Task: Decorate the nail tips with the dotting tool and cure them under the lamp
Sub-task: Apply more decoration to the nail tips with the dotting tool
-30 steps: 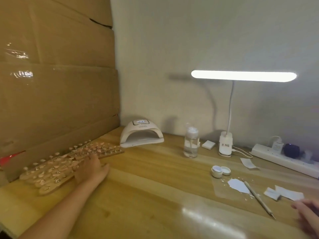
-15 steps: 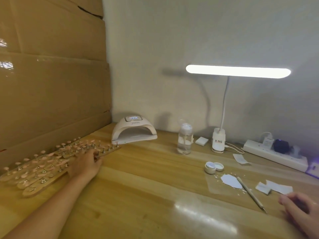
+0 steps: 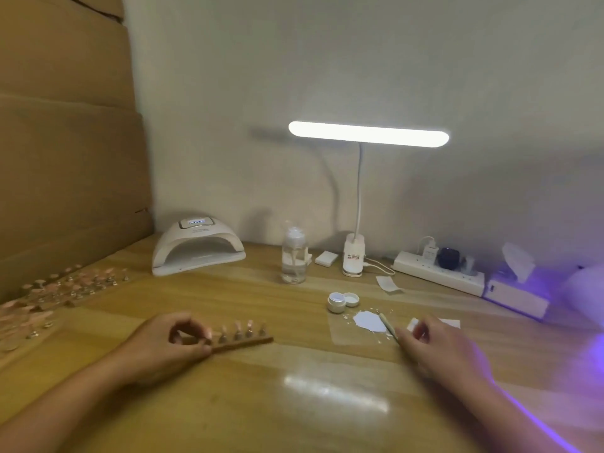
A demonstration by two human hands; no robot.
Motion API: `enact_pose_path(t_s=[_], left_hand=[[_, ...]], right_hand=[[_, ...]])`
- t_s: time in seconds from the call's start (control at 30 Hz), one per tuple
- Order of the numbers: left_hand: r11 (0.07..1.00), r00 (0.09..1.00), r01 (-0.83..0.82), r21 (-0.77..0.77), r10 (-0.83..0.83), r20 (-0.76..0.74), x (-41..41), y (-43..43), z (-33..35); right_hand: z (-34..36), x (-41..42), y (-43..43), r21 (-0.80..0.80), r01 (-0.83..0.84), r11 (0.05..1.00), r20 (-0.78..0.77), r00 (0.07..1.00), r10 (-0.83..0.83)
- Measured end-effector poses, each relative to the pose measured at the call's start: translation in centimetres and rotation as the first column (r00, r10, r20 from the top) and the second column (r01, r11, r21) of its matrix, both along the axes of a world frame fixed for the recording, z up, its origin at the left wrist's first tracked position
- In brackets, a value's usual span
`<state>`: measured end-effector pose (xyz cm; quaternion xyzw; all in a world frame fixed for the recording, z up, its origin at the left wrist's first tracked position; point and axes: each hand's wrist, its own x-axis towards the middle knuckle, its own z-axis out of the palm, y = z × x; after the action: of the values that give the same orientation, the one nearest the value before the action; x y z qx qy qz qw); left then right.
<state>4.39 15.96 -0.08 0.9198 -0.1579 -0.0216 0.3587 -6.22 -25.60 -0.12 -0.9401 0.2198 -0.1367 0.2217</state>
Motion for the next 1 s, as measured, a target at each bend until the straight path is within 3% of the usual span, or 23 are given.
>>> enact_pose_path(t_s=[0.13,0.23,0.43,0.57,0.7,0.87,1.0], left_hand=[[0.949,0.949,0.310,-0.052,-0.312,-0.034,-0.2,-8.5,0.6],[0.905,0.905,0.426,0.006,-0.426,-0.012,0.2,-14.3,0.5],[0.895,0.888,0.445,0.019,-0.444,0.118,0.5,-19.4,-0.7],[0.903,0.845,0.411,0.129,-0.430,0.319,0.1,-19.2,-1.6],[0.898,0.797,0.398,0.185,-0.439,0.414,-0.3,-19.2,-1.9],[0.861,0.761,0.469,0.199,-0.508,0.404,-0.1,-19.0,-1.9],[0.818,0.739,0.540,0.199,-0.573,0.354,0.5,-18.6,-1.6]], right_hand=[[0.1,0.8,0.3,-0.049,-0.019,0.999,-0.048,0.999,0.017],[-0.6,0.4,-0.2,-0.057,-0.063,0.996,0.010,0.998,0.064],[-1.0,0.8,-1.3,0.193,0.006,0.981,0.274,0.960,-0.060],[-1.1,1.3,-1.5,0.209,-0.002,0.978,0.238,0.970,-0.048],[-1.2,1.2,-1.4,0.227,-0.008,0.974,0.252,0.966,-0.051],[-1.0,1.1,-1.6,0.441,-0.117,0.890,0.430,0.898,-0.095],[-0.5,1.4,-2.4,0.645,-0.226,0.729,0.541,0.809,-0.228]])
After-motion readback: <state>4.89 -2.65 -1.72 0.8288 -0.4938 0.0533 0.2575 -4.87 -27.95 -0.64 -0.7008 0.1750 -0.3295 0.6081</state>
